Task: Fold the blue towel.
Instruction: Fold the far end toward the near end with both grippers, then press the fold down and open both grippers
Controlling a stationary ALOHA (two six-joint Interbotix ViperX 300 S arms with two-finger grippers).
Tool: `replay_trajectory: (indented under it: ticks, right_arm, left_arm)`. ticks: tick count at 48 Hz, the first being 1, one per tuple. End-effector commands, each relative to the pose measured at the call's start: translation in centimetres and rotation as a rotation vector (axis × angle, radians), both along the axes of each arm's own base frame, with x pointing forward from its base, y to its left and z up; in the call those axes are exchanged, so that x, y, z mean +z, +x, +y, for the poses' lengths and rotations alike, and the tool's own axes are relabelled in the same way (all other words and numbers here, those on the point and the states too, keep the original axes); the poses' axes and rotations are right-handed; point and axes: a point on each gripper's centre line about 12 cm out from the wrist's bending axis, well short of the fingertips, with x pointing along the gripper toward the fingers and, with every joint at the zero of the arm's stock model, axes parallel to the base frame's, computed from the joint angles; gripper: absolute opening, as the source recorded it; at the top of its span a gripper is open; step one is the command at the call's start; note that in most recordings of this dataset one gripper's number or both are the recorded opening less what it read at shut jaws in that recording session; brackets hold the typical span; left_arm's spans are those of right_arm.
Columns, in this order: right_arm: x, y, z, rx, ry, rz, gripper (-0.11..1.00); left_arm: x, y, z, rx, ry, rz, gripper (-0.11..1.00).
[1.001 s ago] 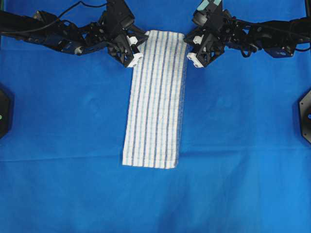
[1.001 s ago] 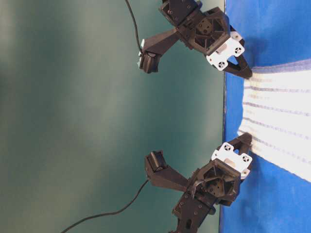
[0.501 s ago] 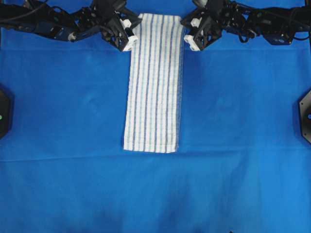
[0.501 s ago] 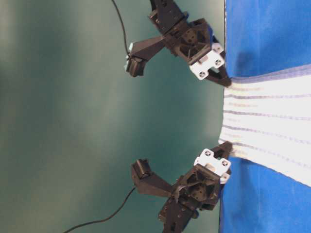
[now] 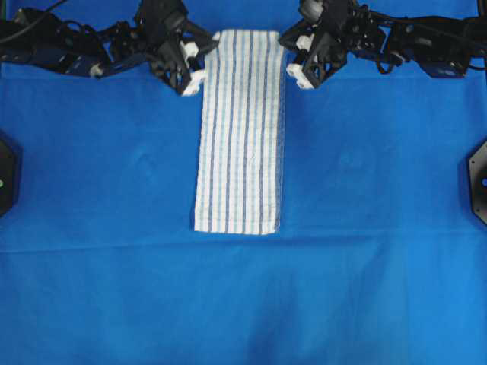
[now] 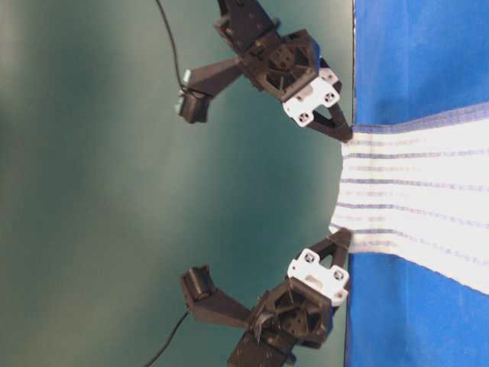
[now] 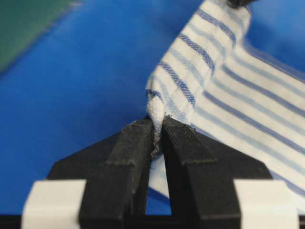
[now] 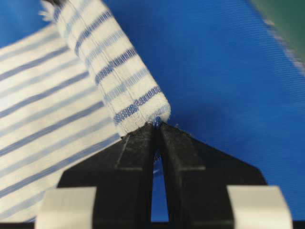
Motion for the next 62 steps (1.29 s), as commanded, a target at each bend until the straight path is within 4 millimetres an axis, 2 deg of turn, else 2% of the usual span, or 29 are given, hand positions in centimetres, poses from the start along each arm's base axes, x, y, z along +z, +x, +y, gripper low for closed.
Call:
replay_trajectory:
  ticks: [1, 18, 35, 49, 62]
  right_arm:
    - [1.9, 0.4, 1.6, 0.036, -0.018, -0.042, 0.05]
    - [1.0, 0.9, 10.6, 0.218, 0.047, -0.026, 0.05]
    - [0.0, 1.2, 17.9, 0.372, 0.100, 0.013, 0.05]
    - [-0.1, 1.1, 21.7, 0.443, 0.136, 0.013, 0.05]
    - [0.0, 1.2, 23.1, 0.470, 0.146, 0.007, 0.05]
  left_arm:
    - [1.5, 0.3, -1.9, -0.043, 0.012, -0.033, 0.05]
    - [1.4, -0.3, -11.4, -0.270, -0.016, -0.013, 0.05]
    - [0.5, -1.0, -18.2, -0.460, -0.032, 0.025, 0.05]
    - [0.4, -1.2, -21.8, -0.564, -0.031, 0.032, 0.05]
    - [-0.1, -1.3, -22.3, -0.578, -0.038, 0.064, 0.05]
